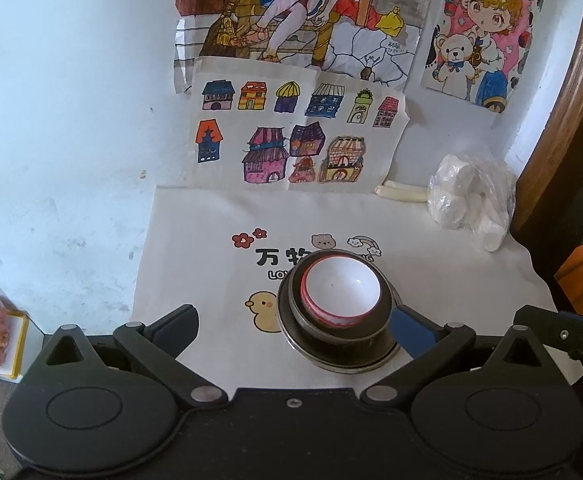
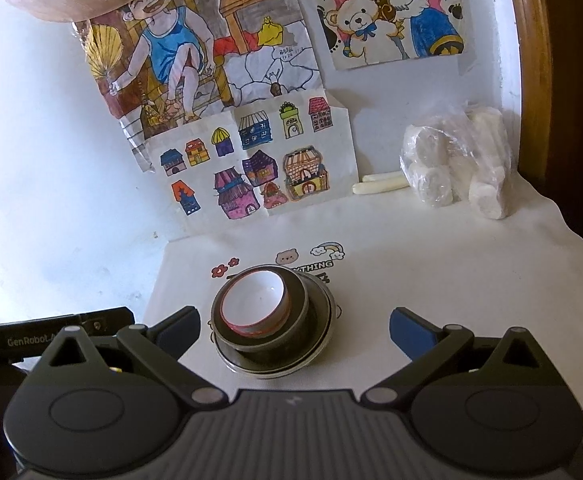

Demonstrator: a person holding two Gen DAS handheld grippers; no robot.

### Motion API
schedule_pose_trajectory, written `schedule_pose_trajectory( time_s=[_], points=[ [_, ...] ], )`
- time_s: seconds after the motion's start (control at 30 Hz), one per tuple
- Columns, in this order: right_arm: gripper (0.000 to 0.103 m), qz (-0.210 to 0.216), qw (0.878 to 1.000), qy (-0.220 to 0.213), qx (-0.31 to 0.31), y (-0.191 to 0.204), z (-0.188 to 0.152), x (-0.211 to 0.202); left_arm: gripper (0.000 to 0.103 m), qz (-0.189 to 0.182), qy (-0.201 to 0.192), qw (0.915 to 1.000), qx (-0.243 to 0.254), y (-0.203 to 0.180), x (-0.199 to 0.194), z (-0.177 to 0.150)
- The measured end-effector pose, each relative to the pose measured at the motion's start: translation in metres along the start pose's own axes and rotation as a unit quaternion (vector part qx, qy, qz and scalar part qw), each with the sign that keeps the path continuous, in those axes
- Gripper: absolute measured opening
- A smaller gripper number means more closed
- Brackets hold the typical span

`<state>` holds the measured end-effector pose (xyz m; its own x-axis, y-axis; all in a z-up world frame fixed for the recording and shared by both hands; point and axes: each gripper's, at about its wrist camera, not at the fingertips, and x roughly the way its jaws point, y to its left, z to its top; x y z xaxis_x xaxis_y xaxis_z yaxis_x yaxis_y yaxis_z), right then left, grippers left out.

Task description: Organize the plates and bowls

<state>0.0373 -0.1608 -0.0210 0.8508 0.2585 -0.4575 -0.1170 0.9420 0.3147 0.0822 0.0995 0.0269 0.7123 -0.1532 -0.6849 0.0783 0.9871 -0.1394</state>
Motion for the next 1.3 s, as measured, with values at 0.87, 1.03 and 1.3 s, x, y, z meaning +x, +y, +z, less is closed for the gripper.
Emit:
schedule_pose_trajectory(
  time_s=[0.87,1.03,1.3],
  points=[
    [0.103,0.019,1.000,-0.004,-0.006,0.001,-0.031,-0.040,0.102,0.024,-0.012,0.9996,-0.004,-0.007,-0.048,-0.039],
    [0.103,0.022,1.000,0.002,-0.002,0.001,-0.036,-0.044,0.102,0.026,-0.008,0.9996,0.001,-0.012,-0.053,-0.045],
    [0.103,0.024,1.000,0.007,0.006,-0.004,-0.042,-0.049,0.102,0.027,-0.004,0.9996,0.009,-0.017,-0.058,-0.051]
  ],
)
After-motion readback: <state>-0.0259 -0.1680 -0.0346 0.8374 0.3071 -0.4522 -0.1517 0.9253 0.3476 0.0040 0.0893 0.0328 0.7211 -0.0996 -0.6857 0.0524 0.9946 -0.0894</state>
